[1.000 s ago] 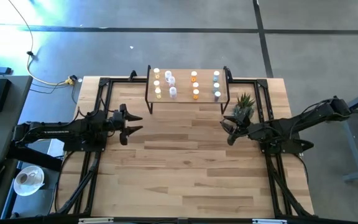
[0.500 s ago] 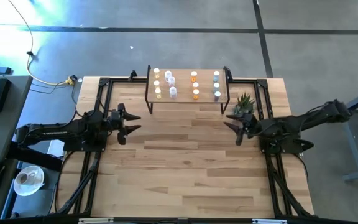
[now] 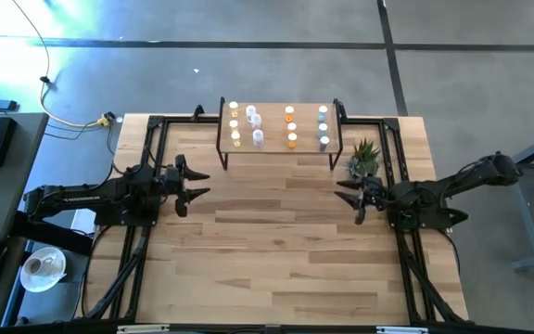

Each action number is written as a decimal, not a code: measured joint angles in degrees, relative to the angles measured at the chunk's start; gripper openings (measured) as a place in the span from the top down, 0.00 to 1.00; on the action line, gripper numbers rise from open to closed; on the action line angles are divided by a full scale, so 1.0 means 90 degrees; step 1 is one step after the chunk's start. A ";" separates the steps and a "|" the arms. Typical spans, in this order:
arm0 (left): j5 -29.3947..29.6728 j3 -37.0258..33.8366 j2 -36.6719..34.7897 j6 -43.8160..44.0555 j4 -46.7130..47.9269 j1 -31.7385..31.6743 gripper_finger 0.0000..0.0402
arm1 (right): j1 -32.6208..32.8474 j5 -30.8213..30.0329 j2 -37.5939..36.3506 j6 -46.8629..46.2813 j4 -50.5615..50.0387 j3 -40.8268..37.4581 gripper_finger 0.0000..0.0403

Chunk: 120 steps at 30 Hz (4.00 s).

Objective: Pick and place medicine bottles onto shelf by color
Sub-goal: Return to Home Position

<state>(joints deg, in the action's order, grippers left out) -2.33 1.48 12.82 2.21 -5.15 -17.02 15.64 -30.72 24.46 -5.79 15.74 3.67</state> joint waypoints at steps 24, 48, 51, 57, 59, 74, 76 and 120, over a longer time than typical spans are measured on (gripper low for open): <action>-0.0003 0.0000 0.0000 -0.0344 0.0027 0.0000 0.53 | 0.0000 0.0020 -0.1669 0.0490 -0.1593 -0.0098 0.65; 0.0045 0.0002 0.0003 0.0063 0.0126 0.0002 0.53 | 0.0000 0.0522 -0.2355 0.0833 -0.2068 -0.0098 0.65; 0.0044 0.0002 0.0002 0.0365 0.0126 0.0002 0.53 | 0.0000 0.0406 -0.2355 0.0814 -0.2068 -0.0098 0.65; 0.0044 0.0002 0.0002 0.0399 0.0124 0.0002 0.53 | 0.0000 0.0396 -0.2353 0.0813 -0.2070 -0.0098 0.65; 0.0044 0.0002 0.0002 0.0399 0.0124 0.0002 0.53 | -0.0001 0.0395 -0.2353 0.0813 -0.2071 -0.0095 0.65; 0.0046 0.0002 0.0002 0.0399 0.0121 0.0002 0.53 | -0.0001 0.0386 -0.2353 0.0813 -0.2073 -0.0095 0.65; 0.0045 0.0002 0.0002 0.0401 0.0121 0.0002 0.53 | 0.0000 0.0386 -0.2353 0.0813 -0.2073 -0.0095 0.65; 0.0046 0.0001 0.0002 0.0401 0.0119 0.0002 0.53 | -0.0002 0.0386 -0.2351 0.0810 -0.2075 -0.0095 0.65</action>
<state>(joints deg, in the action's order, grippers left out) -1.91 1.48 12.84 5.82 -4.08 -16.99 15.62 -27.24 3.31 1.50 -2.93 2.81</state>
